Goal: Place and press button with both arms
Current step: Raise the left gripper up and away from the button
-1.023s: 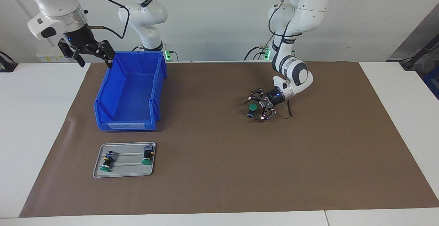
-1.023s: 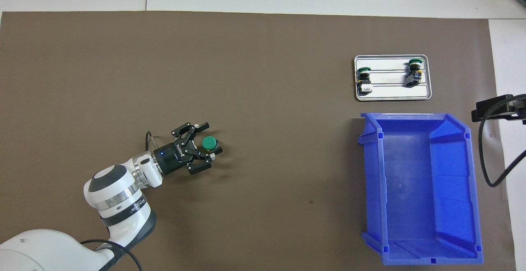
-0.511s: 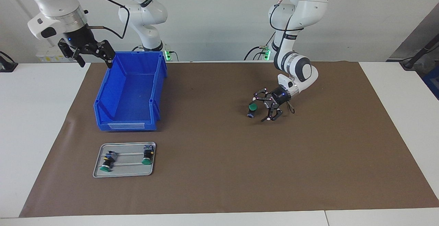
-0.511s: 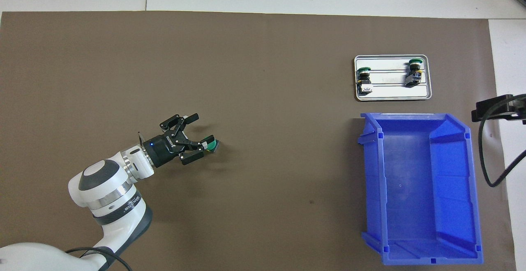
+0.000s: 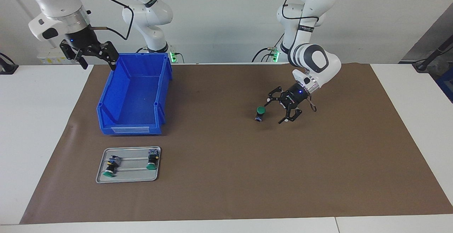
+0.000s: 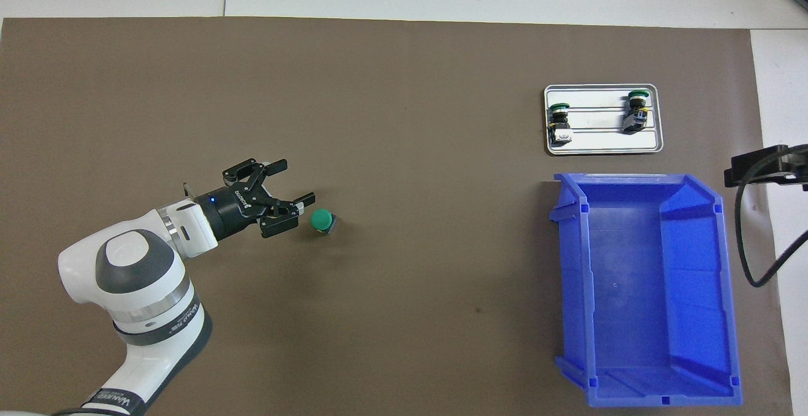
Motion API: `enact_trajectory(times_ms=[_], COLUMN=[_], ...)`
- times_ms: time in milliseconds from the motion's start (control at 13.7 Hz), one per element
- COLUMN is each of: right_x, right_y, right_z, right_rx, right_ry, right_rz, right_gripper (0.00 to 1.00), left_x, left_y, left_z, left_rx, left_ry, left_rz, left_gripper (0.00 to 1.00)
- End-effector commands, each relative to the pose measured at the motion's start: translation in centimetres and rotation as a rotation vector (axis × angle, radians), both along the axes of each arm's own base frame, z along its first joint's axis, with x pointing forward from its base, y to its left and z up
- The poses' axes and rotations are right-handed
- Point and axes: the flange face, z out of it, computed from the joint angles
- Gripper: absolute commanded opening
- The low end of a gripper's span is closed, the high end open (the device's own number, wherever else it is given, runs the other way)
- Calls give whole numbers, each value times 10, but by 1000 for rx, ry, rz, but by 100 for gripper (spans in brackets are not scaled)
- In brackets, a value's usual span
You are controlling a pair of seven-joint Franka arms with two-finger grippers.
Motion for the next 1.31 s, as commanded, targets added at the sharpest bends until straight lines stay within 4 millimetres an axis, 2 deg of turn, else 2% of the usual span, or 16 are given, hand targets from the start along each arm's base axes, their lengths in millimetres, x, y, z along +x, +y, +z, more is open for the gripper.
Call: enact_trajectory(times_ms=[0, 146, 365, 511, 804, 950, 1096, 1242], right_x=[-8, -7, -7, -8, -8, -7, -7, -7], right_y=[-1, -1, -1, -1, -1, 0, -1, -1], right_z=[1, 0, 0, 1, 1, 0, 0, 0], right_rx=[13, 13, 13, 13, 13, 13, 13, 13], right_ry=[3, 5, 5, 3, 3, 5, 5, 5], right_rz=[7, 7, 7, 7, 7, 9, 7, 7], right_gripper=[100, 100, 100, 100, 100, 100, 100, 100], left_x=[3, 3, -2, 2, 12, 20, 36, 48], left_y=[2, 3, -10, -15, -4, 5, 6, -8], left_z=[28, 36, 39, 44, 46, 51, 73, 98], left_rx=[66, 71, 147, 86, 202, 222, 278, 376], left_ry=[39, 65, 65, 153, 122, 166, 241, 332], left_rz=[46, 94, 163, 232, 145, 107, 88, 89], left_gripper=[99, 99, 99, 99, 99, 99, 99, 99])
